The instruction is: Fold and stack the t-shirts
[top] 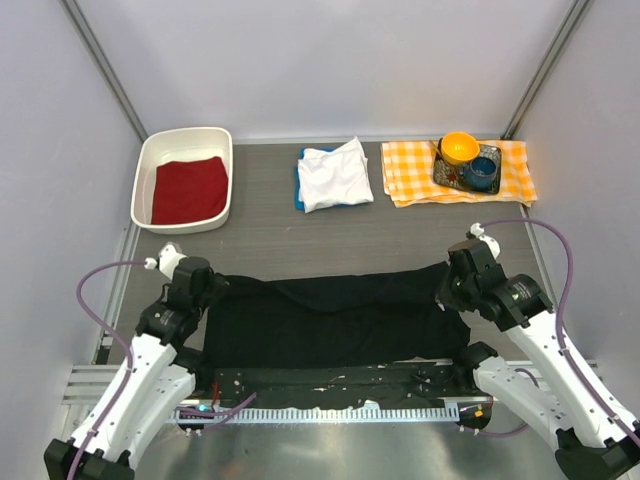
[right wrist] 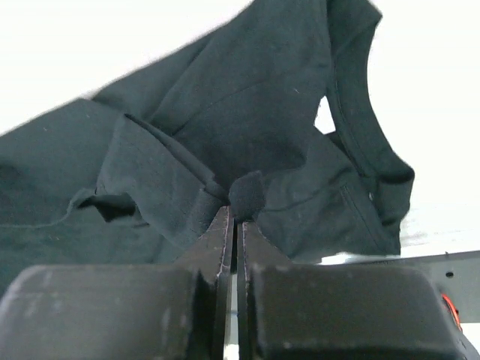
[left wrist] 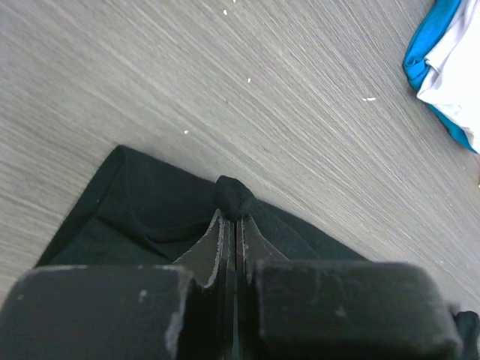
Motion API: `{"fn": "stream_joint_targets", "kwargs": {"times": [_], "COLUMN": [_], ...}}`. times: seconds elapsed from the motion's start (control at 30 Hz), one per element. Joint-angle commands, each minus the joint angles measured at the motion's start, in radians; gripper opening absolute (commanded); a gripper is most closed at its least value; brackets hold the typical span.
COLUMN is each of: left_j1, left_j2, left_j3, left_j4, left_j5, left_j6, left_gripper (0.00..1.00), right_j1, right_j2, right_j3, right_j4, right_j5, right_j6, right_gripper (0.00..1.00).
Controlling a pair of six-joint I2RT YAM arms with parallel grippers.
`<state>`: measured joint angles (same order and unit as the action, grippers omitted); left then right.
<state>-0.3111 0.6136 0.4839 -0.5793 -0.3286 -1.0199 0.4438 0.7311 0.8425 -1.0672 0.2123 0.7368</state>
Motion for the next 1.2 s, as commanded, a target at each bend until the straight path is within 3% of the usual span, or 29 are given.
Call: {"fn": "stream_joint_targets", "kwargs": {"times": [0.0,0.33,0.4,0.43,0.47,0.53,0.63,0.67,0.87,0.97,1.17], "left_j1": [-0.008,-0.008,-0.008,-0.008,-0.008,-0.008,-0.008,-0.008,-0.008,-0.013,-0.108], "left_j2": [-0.093,-0.138,-0.149,-0.153,-0.163,-0.167,-0.169,-0.167,-0.029,0.154,0.454], "left_j3": [0.002,-0.005,-0.007,-0.005,-0.002,0.010,0.051,0.064,0.128,0.148,0.168], "left_j4": [-0.122,-0.223,-0.220,-0.217,-0.215,-0.206,-0.205,-0.202,-0.029,0.106,0.252], "left_j5": [0.005,0.048,0.048,0.049,0.051,0.057,0.053,0.051,0.121,0.219,0.214], "left_j6": [-0.075,-0.106,-0.098,-0.097,-0.095,-0.088,-0.075,-0.074,-0.020,-0.002,-0.003], "left_gripper": [0.00,0.01,0.17,0.32,0.68,0.98,1.00,1.00,1.00,1.00,1.00], "right_j1": [0.010,0.058,0.059,0.059,0.058,0.059,0.059,0.061,0.068,0.069,0.069], "right_j2": [-0.024,-0.012,0.004,0.007,0.008,0.014,0.050,0.060,0.186,0.263,0.441], "right_j3": [-0.010,0.018,0.047,0.058,0.088,0.148,0.202,0.204,0.107,0.058,-0.023], "right_j4": [-0.109,-0.232,-0.240,-0.238,-0.237,-0.232,-0.208,-0.195,0.031,0.185,0.407], "right_j5": [-0.076,-0.096,-0.120,-0.128,-0.132,-0.125,-0.123,-0.128,-0.071,-0.033,0.001], "right_j6": [0.026,0.013,-0.020,-0.030,-0.045,-0.056,-0.086,-0.092,-0.111,-0.108,-0.106], "right_gripper": [0.01,0.01,0.05,0.30,0.41,0.52,0.76,0.78,0.79,0.79,0.79]}}
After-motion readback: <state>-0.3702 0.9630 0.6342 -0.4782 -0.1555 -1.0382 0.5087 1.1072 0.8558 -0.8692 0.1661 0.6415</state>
